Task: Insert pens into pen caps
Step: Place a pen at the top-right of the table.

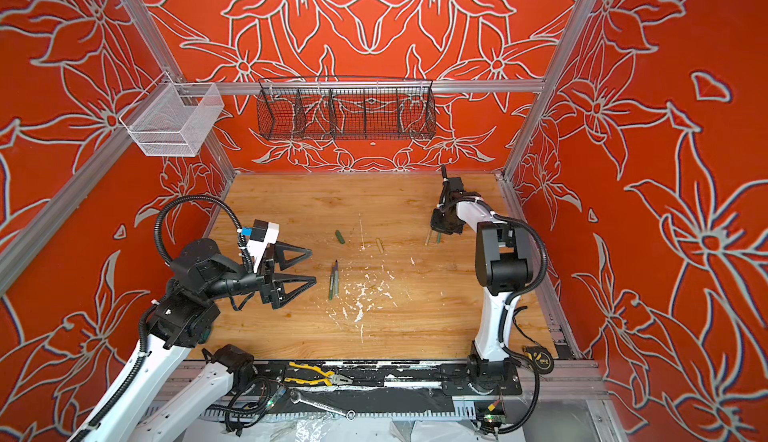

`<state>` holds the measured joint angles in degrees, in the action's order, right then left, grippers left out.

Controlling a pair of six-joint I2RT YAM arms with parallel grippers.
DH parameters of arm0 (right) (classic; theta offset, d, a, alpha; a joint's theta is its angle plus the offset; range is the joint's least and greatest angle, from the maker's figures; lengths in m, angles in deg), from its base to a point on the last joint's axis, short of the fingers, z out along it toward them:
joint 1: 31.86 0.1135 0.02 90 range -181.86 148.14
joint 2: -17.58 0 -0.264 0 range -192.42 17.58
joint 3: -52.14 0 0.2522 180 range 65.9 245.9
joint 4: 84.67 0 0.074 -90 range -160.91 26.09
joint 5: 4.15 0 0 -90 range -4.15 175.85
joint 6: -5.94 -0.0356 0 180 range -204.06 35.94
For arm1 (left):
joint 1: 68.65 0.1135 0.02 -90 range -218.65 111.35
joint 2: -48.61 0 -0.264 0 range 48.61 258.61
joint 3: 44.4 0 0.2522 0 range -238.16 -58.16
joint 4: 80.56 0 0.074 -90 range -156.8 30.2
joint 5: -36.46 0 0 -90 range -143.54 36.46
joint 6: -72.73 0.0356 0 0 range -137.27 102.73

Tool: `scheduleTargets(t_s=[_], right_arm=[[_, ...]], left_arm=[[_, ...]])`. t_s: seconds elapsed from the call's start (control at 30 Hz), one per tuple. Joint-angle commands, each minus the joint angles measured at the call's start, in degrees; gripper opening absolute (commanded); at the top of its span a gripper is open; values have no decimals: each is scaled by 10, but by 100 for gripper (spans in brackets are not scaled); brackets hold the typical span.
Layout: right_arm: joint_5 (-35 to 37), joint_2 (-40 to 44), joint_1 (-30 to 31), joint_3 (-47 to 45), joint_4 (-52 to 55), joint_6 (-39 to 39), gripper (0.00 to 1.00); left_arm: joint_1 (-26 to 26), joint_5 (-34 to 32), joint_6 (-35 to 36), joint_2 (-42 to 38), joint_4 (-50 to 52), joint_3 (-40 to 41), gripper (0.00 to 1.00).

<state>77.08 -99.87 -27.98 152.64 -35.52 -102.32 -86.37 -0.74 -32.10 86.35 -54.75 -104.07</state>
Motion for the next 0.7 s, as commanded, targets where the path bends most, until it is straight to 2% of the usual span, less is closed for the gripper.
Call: scheduleTargets(t_s=[0.0, 0.1, 0.33, 0.43, 0.53, 0.63, 0.67], right_arm=[[8, -24, 2, 29, 40, -10, 11], [15, -23, 3, 29, 40, -17, 12], [12, 11, 6, -3, 23, -21, 39], [18, 28, 10, -4, 30, -17, 43], [30, 64, 30, -13, 30, -3, 49], [38, 110, 66, -33, 23, 22, 63], [34, 125, 80, -38, 21, 33, 64]], left_arm=[[4, 8, -7, -2, -27, 2, 98], [4, 6, -11, -6, -34, 7, 98], [15, 23, -25, 7, -57, 11, 98], [19, 29, -30, 9, -64, 13, 98], [20, 22, -31, 8, -60, 13, 98], [20, 12, -25, 9, -39, 9, 98], [20, 4, -19, 8, -23, 4, 98]])
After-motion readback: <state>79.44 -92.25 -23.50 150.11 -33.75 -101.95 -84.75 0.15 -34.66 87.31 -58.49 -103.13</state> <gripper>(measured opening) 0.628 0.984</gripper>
